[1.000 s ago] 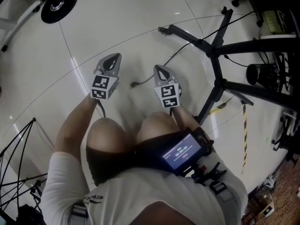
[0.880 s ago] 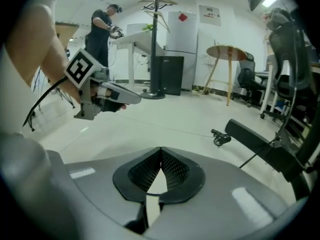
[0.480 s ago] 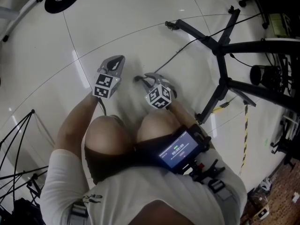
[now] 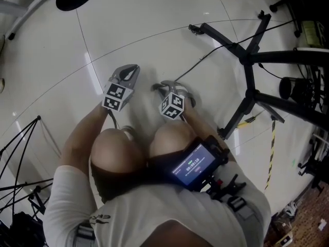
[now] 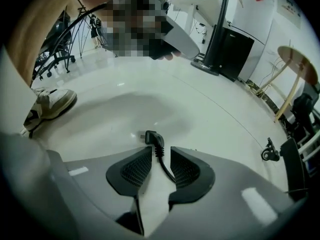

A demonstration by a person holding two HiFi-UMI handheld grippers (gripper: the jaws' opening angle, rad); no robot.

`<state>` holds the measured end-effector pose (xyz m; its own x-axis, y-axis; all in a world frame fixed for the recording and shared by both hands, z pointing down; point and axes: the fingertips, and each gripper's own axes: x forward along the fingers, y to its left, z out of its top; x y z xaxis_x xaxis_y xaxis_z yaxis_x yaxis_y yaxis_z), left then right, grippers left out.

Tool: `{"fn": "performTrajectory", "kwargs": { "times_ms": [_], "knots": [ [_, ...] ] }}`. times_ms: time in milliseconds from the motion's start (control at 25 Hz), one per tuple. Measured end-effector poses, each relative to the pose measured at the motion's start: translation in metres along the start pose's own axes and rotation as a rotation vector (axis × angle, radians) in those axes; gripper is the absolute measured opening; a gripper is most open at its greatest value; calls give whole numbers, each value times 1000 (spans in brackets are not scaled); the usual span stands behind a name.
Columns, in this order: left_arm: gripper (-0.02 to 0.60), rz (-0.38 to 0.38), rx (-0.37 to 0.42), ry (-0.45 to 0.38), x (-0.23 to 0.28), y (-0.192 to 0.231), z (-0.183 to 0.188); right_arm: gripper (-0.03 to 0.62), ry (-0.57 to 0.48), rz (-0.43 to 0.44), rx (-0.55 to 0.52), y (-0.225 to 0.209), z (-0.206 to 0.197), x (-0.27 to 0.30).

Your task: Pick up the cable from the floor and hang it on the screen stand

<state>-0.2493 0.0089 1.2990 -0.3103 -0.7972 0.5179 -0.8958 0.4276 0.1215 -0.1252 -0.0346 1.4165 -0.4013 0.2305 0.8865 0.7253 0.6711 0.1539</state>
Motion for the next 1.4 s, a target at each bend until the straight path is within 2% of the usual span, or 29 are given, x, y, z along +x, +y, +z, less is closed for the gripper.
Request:
{"fn": "performTrajectory", "kwargs": {
  "times_ms": [160, 440, 760, 1000, 1400],
  "knots": [
    [5, 5, 2, 0, -4, 4, 0, 63, 20, -27, 3, -3, -2, 4],
    [5, 31, -2, -24, -7, 13, 11, 58, -45, -66, 81, -22, 15, -12],
    [5, 77, -17, -65, -23, 24, 55, 57, -181, -212, 174, -71, 55, -80],
    [5, 113, -36, -105, -60, 26, 137, 56, -270, -336, 213, -120, 101, -182],
    [5, 115, -26, -210, -136, 0, 326, 55, -382, -489, 320, -214, 185, -384]
  ]
}}
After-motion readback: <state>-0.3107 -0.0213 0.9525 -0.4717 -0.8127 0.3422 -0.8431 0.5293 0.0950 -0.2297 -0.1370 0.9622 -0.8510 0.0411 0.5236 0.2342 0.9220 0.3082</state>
